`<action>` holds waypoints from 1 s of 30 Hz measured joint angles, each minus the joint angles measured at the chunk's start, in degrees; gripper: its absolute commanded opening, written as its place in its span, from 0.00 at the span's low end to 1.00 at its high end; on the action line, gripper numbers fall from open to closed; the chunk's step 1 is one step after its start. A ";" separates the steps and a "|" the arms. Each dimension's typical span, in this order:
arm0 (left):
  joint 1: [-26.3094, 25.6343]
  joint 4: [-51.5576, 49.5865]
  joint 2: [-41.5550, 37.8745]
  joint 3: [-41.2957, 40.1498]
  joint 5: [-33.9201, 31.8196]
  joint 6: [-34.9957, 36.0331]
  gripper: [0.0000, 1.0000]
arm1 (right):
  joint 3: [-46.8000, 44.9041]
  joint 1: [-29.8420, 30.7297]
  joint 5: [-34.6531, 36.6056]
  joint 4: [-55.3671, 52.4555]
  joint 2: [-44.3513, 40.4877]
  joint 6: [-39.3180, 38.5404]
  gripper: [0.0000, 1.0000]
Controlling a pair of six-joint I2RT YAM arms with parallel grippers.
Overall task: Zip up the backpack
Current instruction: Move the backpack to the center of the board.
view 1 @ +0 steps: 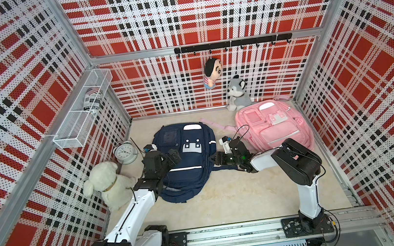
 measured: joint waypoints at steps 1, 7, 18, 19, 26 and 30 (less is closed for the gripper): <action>0.00 -0.02 0.00 0.00 0.00 0.00 0.98 | 0.63 0.00 -0.07 -0.26 0.70 0.13 0.50; 0.04 -0.02 0.00 0.00 0.07 0.00 0.98 | 4.68 0.00 -0.31 -2.71 3.23 0.26 0.35; 0.42 -0.07 -0.02 -0.33 0.07 0.00 0.98 | 1.79 -1.46 4.07 -9.99 -1.92 -6.23 0.27; 0.42 -0.09 -0.09 -0.33 0.04 0.00 0.98 | 1.25 -2.27 4.13 -10.69 -2.54 -6.93 0.27; 0.42 -0.09 -1.20 -0.33 -0.04 0.00 0.98 | 1.86 -8.24 4.42 -18.05 -4.72 -13.79 0.34; 0.44 -0.20 -1.20 -0.31 -0.07 0.00 0.98 | 4.35 -10.86 3.89 -21.90 -4.72 -18.03 0.41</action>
